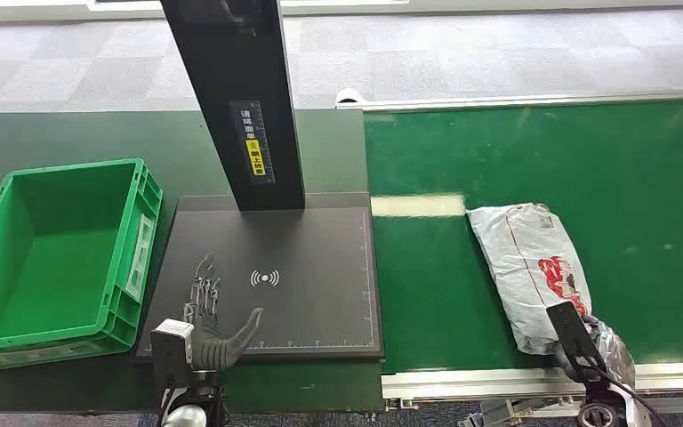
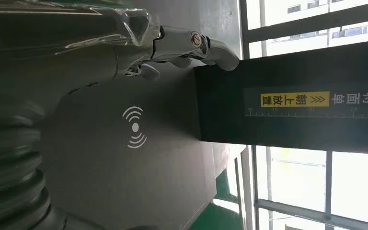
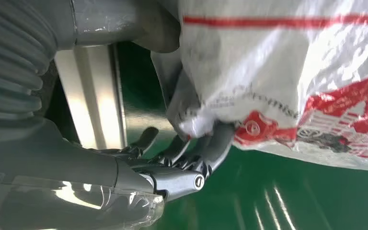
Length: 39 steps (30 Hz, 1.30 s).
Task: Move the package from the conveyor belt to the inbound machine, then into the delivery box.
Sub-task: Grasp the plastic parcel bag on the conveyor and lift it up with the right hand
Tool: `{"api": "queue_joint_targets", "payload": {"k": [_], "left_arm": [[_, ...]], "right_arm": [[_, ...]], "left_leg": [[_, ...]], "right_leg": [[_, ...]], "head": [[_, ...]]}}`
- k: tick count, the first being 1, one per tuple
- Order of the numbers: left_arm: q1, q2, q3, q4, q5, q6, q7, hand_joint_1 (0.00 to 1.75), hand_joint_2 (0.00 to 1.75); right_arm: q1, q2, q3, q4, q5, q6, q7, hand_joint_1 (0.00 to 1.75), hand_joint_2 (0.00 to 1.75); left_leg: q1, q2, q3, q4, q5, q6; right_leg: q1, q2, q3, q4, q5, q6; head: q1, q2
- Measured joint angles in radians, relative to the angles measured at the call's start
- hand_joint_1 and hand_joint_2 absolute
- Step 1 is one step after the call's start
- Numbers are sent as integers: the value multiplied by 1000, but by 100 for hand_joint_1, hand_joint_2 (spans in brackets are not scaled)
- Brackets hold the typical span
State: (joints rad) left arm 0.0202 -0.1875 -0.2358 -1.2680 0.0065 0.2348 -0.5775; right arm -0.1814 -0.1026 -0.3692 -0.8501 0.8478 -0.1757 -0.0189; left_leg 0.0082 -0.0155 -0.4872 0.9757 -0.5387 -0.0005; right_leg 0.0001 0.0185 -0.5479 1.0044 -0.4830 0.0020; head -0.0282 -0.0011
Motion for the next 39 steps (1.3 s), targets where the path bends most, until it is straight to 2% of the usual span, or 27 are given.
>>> {"api": "queue_joint_targets", "payload": {"k": [9,16,20,26,31,35,39], "left_arm": [[-10,-4,0,-2,-2,0,5,0,175],[-5,-8,2,-12,-11,-1,8,0,175],[2,-8,5,-24,-18,1,8,0,175],[17,-13,8,-45,-34,-2,9,0,175],[18,-15,8,-46,-40,-5,6,0,175],[15,-15,7,-45,-41,-6,-6,0,175],[5,-17,2,-45,-41,-6,-11,0,175]], "right_arm": [[-57,-3,54,51,-17,-28,-36,175,175],[-55,6,98,28,-43,-61,-56,175,175],[-20,19,125,-78,-62,-80,-74,175,175],[52,40,213,-392,-92,-146,-101,175,175],[75,47,308,-600,-140,-149,-123,175,175],[49,61,406,-665,-202,-94,-146,175,175],[-26,95,508,-657,-251,-44,-151,175,175]], "left_leg": [[0,0,0,0,0,0],[0,0,0,0,0,0],[0,-1,-1,0,0,0],[0,0,-1,0,0,0],[0,0,-1,0,0,0],[0,0,-1,0,0,0],[0,0,0,0,2,0]], "right_leg": [[0,0,0,0,0,0],[0,0,0,0,0,0],[0,0,0,0,0,0],[0,0,-1,0,0,0],[0,0,0,0,0,0],[0,0,0,0,0,0],[0,0,0,0,1,0]], "head": [[0,0],[0,0],[0,0],[0,0],[0,0],[0,0],[0,0]]}}
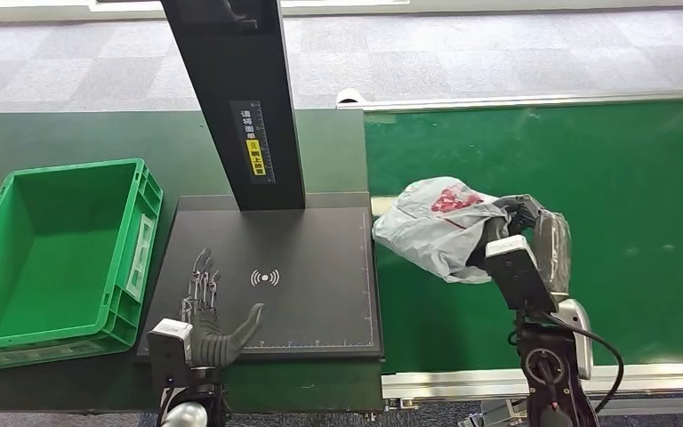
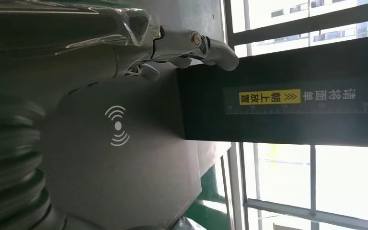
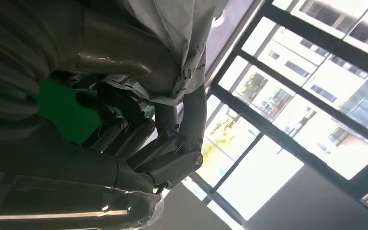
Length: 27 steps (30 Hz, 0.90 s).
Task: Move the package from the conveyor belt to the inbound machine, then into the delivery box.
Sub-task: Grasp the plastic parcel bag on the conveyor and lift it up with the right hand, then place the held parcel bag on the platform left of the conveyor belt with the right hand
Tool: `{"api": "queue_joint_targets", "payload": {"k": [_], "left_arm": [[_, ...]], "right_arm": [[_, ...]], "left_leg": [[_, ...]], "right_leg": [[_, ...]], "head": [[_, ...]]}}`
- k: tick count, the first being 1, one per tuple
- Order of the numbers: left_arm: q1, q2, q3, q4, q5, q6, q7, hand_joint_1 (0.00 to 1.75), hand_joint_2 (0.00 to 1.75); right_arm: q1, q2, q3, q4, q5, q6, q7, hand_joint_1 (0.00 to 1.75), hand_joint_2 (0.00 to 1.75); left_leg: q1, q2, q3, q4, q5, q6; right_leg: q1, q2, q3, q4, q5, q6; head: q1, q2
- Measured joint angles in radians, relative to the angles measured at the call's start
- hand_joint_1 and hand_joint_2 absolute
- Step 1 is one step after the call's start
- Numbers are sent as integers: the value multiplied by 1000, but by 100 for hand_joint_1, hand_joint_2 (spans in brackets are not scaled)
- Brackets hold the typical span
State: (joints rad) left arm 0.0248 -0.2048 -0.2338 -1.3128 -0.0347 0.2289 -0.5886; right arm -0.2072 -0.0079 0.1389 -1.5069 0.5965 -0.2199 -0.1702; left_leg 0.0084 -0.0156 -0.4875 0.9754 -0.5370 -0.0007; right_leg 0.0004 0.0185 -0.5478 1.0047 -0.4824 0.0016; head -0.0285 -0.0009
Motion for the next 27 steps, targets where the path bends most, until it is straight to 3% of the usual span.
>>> {"api": "queue_joint_targets", "payload": {"k": [7,16,27], "left_arm": [[-38,-4,-16,6,0,-11,0,0,175],[-72,-8,-38,31,6,-14,9,0,175],[-105,-14,-38,51,9,-7,31,0,175]], "right_arm": [[-116,81,152,133,-70,98,8,175,175],[-153,173,303,349,-103,132,6,175,175],[-175,224,380,456,-130,135,7,175,175]], "left_leg": [[0,0,0,0,0,0],[0,0,-1,0,0,0],[0,0,-1,0,0,0]], "right_leg": [[0,0,0,0,0,0],[0,0,-1,1,0,0],[0,0,-1,1,0,0]], "head": [[0,0],[0,0],[0,0]]}}
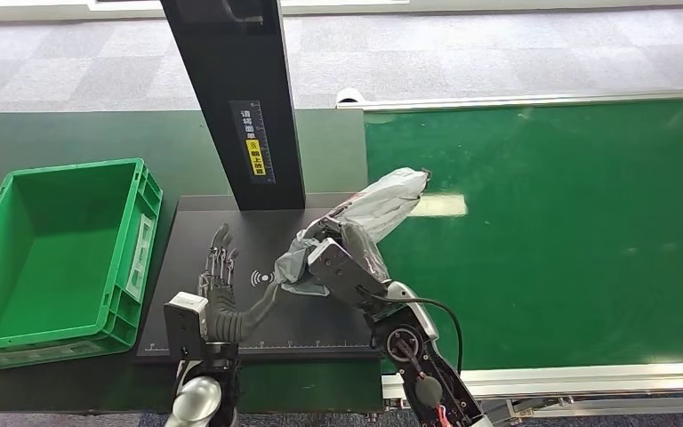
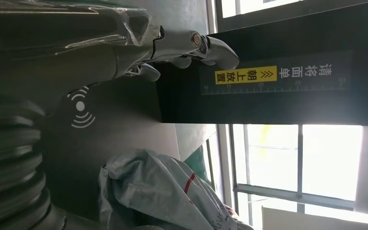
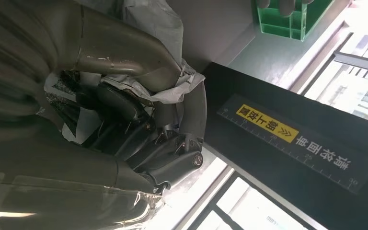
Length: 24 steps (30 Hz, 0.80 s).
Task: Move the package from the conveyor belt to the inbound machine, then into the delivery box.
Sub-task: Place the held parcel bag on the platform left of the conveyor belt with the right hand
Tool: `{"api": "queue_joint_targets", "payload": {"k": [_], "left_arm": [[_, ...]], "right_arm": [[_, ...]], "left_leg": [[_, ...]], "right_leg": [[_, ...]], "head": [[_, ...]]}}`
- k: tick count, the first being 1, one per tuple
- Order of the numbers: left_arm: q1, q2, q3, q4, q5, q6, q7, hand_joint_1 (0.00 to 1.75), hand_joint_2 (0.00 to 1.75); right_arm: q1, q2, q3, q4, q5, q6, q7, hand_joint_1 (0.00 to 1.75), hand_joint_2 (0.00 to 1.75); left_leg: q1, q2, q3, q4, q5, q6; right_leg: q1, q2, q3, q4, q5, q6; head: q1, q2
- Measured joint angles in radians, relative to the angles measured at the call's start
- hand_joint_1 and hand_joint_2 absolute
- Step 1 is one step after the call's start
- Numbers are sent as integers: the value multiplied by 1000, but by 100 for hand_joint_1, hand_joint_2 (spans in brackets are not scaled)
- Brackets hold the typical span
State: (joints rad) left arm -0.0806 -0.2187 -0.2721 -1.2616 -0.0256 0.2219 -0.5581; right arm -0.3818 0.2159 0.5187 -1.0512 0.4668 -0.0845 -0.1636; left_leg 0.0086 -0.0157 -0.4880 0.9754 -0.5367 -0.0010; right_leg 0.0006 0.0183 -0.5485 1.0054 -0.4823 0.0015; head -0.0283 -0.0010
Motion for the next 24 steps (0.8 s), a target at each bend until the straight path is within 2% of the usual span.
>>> {"api": "queue_joint_targets", "payload": {"k": [7,13,15,17,19,24], "left_arm": [[-8,0,7,4,-3,0,3,0,175],[-26,0,46,24,-3,24,1,0,175],[-30,0,66,28,-1,34,-2,0,175],[-30,0,88,29,-1,41,-5,0,175],[-31,0,111,29,-6,48,-7,0,175],[-41,1,162,29,-26,54,-10,0,175]], "right_arm": [[-22,18,32,4,-20,19,-1,175,175],[-41,51,63,38,-66,41,-13,175,175],[-49,60,71,61,-78,43,-19,153,175],[-57,68,76,89,-87,46,-23,65,175],[-65,76,81,123,-93,49,-26,0,175],[-77,92,92,191,-122,67,-42,0,175]], "left_leg": [[0,0,0,0,0,0],[0,0,0,0,0,0],[0,0,0,0,0,0],[0,0,0,0,0,0],[0,0,0,0,0,0],[0,0,0,0,0,0]], "right_leg": [[0,0,0,0,0,0],[0,0,0,0,0,0],[0,0,0,0,0,0],[0,0,0,0,0,0],[0,0,0,0,0,0],[0,0,0,0,0,0]], "head": [[0,0],[0,0],[0,0],[0,0],[0,0],[0,0]]}}
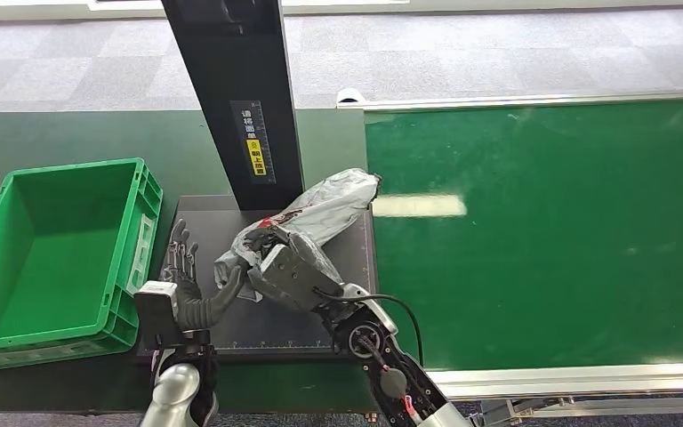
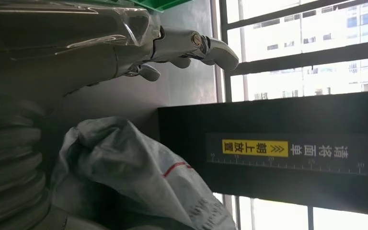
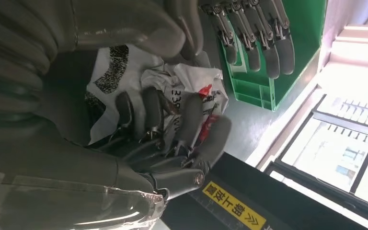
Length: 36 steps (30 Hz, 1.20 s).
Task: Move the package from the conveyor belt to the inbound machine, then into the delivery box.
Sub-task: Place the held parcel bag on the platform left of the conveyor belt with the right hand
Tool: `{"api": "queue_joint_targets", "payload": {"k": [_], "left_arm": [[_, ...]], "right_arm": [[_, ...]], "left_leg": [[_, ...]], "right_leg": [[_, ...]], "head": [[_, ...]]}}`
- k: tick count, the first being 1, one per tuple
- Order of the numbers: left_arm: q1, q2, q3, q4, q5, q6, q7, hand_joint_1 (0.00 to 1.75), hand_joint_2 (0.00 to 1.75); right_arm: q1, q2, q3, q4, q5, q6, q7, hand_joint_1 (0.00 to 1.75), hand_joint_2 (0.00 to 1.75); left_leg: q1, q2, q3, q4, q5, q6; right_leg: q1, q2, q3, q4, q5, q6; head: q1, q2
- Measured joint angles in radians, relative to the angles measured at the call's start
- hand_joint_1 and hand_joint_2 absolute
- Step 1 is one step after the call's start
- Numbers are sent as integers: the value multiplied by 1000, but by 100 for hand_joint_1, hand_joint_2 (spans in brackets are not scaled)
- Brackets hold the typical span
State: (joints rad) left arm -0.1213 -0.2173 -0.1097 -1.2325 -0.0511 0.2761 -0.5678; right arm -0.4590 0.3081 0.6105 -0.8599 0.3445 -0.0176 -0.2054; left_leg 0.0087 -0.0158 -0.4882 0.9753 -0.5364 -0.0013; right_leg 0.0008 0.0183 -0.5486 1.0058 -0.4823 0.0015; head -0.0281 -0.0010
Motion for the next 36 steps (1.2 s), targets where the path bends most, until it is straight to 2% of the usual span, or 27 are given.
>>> {"api": "queue_joint_targets", "payload": {"k": [3,9,15,20,24,29,32,36], "left_arm": [[-5,2,25,0,-12,1,-4,0,175],[-24,11,74,-13,-26,-29,-18,0,175],[-39,15,98,-90,-47,-103,-28,0,175],[-42,15,89,-165,-110,-156,-4,0,175],[-56,17,41,-205,-231,-207,50,0,175],[-114,23,-75,-176,-477,-237,149,0,175],[-169,20,-160,-88,-598,-250,196,0,175],[-255,-1,-275,107,-736,-219,234,0,175]], "right_arm": [[-1,3,-1,17,-44,38,-21,0,175],[17,-5,-18,-14,-224,206,-82,0,175],[62,-31,-28,-180,-484,374,-98,0,175],[98,-59,-34,-326,-655,442,-107,0,175],[127,-84,-66,-461,-741,452,-121,0,175],[150,-107,-144,-604,-744,407,-131,0,175],[162,-116,-201,-661,-736,384,-136,0,175],[189,-127,-273,-708,-704,357,-156,0,175]], "left_leg": [[0,0,0,0,0,0],[0,0,0,0,0,0],[0,0,0,0,0,0],[0,0,0,0,0,0],[0,0,0,0,0,0],[0,0,1,1,0,0],[-1,0,1,1,0,0],[-1,0,1,1,0,0]], "right_leg": [[0,0,0,0,0,0],[0,0,0,0,0,0],[0,0,0,0,0,0],[0,0,-1,0,0,0],[0,0,-1,0,0,0],[0,0,0,0,1,1],[0,0,0,-1,1,1],[-1,0,0,-1,1,1]], "head": [[0,0],[0,0],[0,0],[0,0],[0,0],[0,0],[0,0],[0,0]]}}
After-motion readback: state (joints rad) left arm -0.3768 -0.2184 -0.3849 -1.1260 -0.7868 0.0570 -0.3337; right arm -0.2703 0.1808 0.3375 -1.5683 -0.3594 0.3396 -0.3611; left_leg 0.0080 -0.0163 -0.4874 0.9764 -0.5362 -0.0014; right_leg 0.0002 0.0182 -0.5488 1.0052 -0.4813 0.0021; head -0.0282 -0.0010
